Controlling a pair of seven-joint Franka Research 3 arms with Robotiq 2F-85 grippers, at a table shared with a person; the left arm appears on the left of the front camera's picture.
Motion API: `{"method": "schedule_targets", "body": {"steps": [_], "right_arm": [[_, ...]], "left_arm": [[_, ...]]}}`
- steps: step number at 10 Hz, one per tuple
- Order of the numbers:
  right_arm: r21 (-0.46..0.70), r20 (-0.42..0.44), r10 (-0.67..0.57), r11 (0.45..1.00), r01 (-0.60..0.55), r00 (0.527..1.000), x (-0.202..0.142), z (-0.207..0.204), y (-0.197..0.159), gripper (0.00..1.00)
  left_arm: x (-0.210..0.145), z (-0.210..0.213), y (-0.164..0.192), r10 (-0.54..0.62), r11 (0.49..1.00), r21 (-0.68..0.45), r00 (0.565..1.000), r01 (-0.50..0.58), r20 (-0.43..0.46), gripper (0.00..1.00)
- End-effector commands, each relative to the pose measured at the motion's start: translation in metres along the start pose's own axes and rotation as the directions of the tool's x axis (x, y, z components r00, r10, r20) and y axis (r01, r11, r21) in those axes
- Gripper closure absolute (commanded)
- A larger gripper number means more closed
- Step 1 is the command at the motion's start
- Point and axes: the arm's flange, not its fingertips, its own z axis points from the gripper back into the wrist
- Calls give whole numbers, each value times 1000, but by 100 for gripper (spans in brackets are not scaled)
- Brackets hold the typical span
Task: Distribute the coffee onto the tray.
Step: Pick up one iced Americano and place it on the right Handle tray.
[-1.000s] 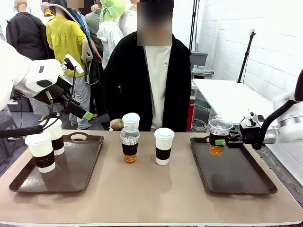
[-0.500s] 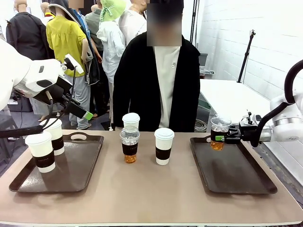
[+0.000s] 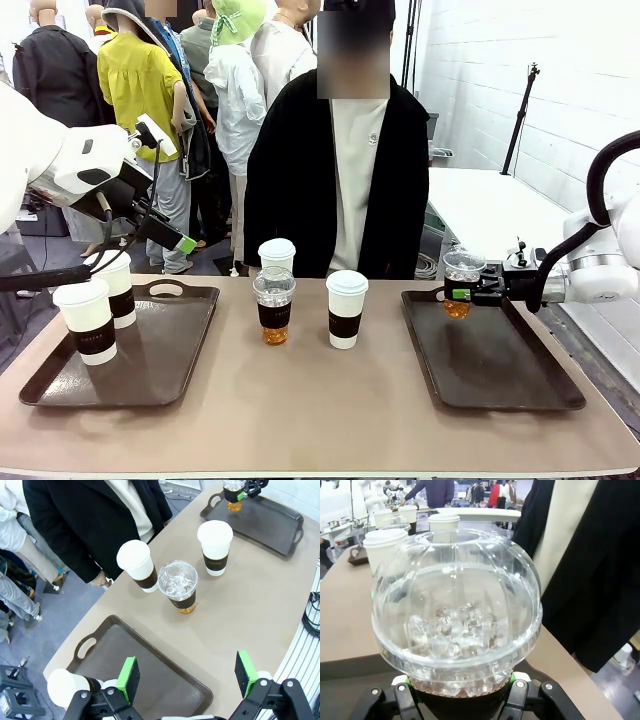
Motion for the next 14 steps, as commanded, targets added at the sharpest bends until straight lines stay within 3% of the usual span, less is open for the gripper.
{"method": "schedule_targets", "body": {"steps": [1,10,12,14], "right_arm": [[-34,55,31,999,-29,998,0,-5,-11,34],[-15,67,-26,1000,27,997,-31,-17,-16,34],[-2,66,-62,998,63,996,-33,-16,-13,0],[-1,61,-80,997,80,995,-33,-13,-6,0]], "left_arm": [[0,-1,0,2,1000,-2,1000,-2,1,0],[0,-1,0,2,1000,-2,1000,-2,1,0],[0,-1,0,2,1000,-2,1000,-2,1,0],[0,-1,0,2,1000,-2,1000,-2,1,0]]}}
